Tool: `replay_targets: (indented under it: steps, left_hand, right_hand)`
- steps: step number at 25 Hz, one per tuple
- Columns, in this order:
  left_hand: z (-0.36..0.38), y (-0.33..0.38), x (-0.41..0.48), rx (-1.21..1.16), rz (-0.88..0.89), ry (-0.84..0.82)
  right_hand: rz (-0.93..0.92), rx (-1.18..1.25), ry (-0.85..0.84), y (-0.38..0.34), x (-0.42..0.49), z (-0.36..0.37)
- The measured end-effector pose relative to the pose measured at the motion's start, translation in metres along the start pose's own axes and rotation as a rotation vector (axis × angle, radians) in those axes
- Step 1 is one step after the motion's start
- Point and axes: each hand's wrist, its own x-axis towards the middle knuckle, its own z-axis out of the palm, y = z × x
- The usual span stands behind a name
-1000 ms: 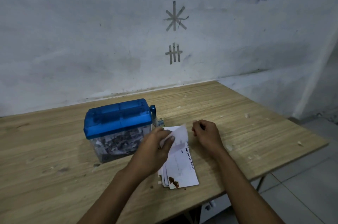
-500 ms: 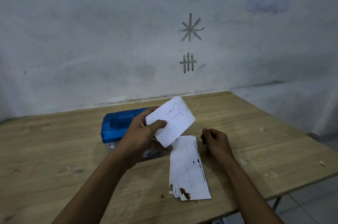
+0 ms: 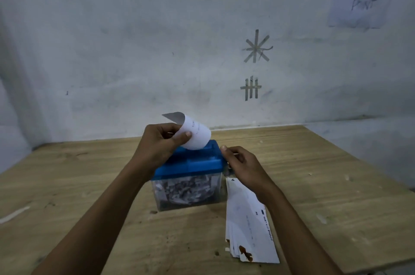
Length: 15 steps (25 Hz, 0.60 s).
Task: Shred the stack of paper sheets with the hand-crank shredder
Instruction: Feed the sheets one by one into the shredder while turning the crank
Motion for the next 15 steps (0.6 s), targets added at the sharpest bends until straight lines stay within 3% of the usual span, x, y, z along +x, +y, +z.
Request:
replay_targets:
  steps: [3,8,15]
  left_hand:
    - [-0.013,-0.007,0.009,0.110,0.032,0.004]
    - [-0.026,-0.021,0.012,0.005,-0.018,0.052]
    - [-0.033,-0.024,0.020,0.069,-0.016,-0.012]
  right_hand:
    - [0.033,-0.050,0.003,-0.003,-0.001,0.005]
    - [0.060,-0.116,-0.016,-0.005,0.002,0.013]
    - [0.102,-0.098,-0.036,-0.006,-0.001,0.013]
